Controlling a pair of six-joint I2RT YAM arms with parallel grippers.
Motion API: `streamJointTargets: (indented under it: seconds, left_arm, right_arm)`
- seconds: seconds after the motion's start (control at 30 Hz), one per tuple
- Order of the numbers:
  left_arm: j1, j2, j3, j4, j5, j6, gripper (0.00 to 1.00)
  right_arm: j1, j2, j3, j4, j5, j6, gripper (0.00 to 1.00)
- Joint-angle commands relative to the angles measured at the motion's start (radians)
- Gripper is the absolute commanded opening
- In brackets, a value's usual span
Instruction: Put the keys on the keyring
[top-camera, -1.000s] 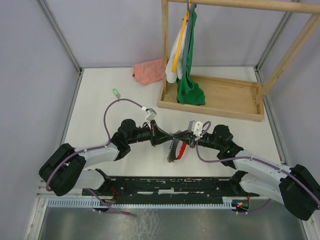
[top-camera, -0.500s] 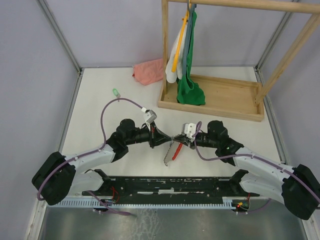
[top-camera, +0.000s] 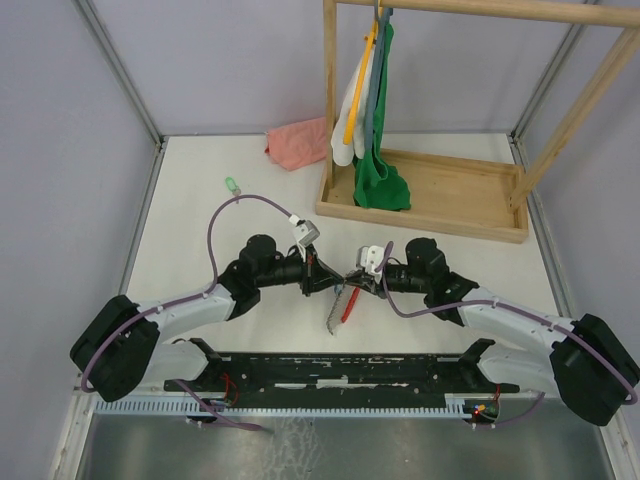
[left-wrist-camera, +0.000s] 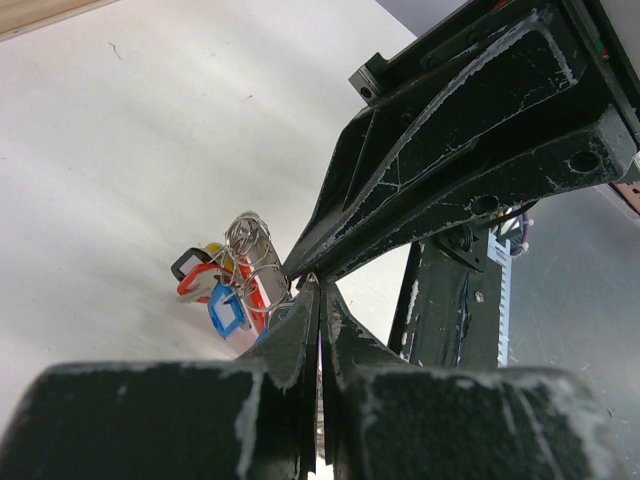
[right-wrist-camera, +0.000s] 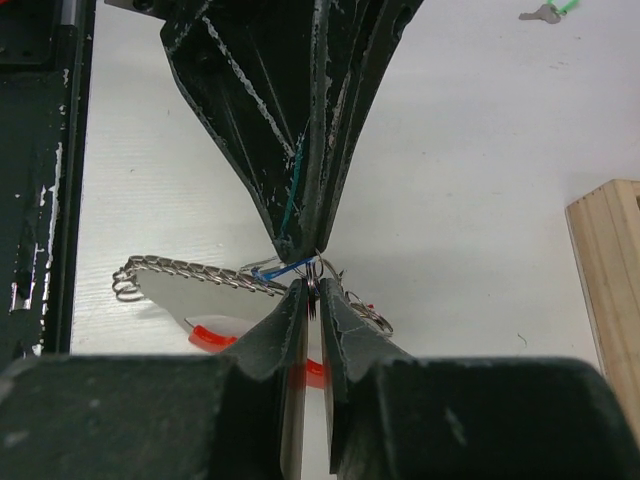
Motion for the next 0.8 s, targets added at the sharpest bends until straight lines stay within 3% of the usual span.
streamJointTargets:
  seconds: [0.0,0.2,0.37,0.77]
  left_arm:
    - [-0.004,0.002,0.051,0.063,0.050,0.034,0.03]
    - [-0.004,-0.009,0.054,0.047,0.052,0.043,0.03]
    - [-0.003,-0.025,0.053,0.009,0.024,0.057,0.03]
    - [0.048,-0.050,0.014,-0.114,-0.098,0.035,0.03]
  right_arm:
    - [0.000,0.022,0.048,0.023,-0.010,-0.011,0.17]
    - [0.000,0.033,0.058,0.003,-0.013,-0.023,0.17]
    - [0.002,0.025,0.066,-0.041,-0.008,-0.044,0.01]
    - [-0.003,-0.141,-0.003,0.122,-0.003,0.047,0.01]
